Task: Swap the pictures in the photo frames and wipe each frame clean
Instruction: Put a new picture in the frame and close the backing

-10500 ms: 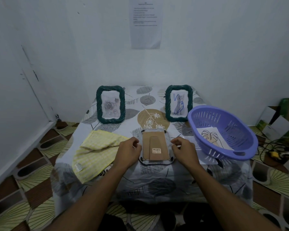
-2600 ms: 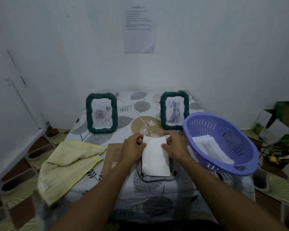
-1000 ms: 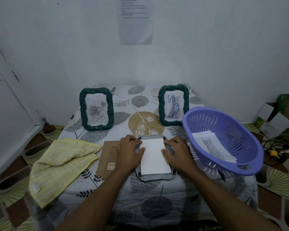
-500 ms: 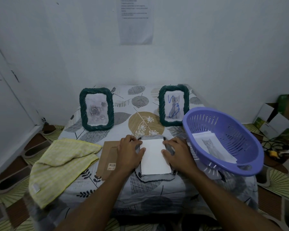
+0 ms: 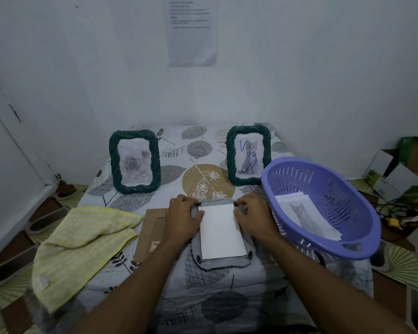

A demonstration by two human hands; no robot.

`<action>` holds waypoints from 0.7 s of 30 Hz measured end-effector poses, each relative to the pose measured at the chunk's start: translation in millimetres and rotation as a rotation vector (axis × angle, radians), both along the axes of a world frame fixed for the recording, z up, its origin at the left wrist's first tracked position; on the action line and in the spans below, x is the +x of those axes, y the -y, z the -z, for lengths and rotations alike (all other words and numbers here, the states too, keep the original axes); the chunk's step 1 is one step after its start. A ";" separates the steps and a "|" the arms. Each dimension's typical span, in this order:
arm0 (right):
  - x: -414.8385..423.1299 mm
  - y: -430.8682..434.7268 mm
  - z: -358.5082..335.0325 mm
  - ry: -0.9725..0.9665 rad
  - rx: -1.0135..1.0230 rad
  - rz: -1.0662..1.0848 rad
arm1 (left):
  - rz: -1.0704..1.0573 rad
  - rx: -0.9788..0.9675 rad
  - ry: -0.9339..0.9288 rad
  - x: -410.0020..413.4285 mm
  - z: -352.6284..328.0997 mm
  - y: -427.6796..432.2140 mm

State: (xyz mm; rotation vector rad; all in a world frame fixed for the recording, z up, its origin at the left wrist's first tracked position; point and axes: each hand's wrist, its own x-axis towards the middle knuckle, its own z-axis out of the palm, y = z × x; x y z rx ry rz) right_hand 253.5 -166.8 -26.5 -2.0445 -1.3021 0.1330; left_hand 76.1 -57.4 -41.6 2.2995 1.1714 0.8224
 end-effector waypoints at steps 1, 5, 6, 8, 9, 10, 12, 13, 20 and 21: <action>-0.9 0.6 1.9 0.005 0.004 0.008 | -0.002 0.001 0.009 0.1 1.2 0.1; -4.4 2.1 8.3 -0.003 0.048 0.036 | 0.012 0.003 0.020 1.9 3.0 0.4; -5.1 2.0 9.0 -0.021 0.063 0.043 | 0.011 0.000 0.021 2.3 3.1 0.1; -6.1 1.9 10.6 -0.046 0.088 0.048 | 0.011 -0.006 0.020 2.6 3.9 0.0; -6.3 1.9 11.5 -0.047 0.094 0.045 | 0.013 -0.006 0.017 2.6 4.1 0.1; -6.4 1.8 12.4 -0.039 0.098 0.042 | 0.016 -0.003 0.014 2.4 4.2 -0.1; -6.7 2.1 14.2 -0.030 0.107 0.042 | 0.021 0.002 0.012 2.1 4.4 -0.6; -6.7 2.4 14.4 -0.044 0.113 0.043 | 0.021 0.002 0.012 2.2 4.3 -0.7; -7.7 3.7 13.8 -0.039 0.129 0.030 | 0.022 0.003 0.002 2.4 4.1 -1.6; -7.7 3.7 13.8 -0.042 0.129 0.029 | 0.022 0.003 0.005 2.3 4.4 -1.8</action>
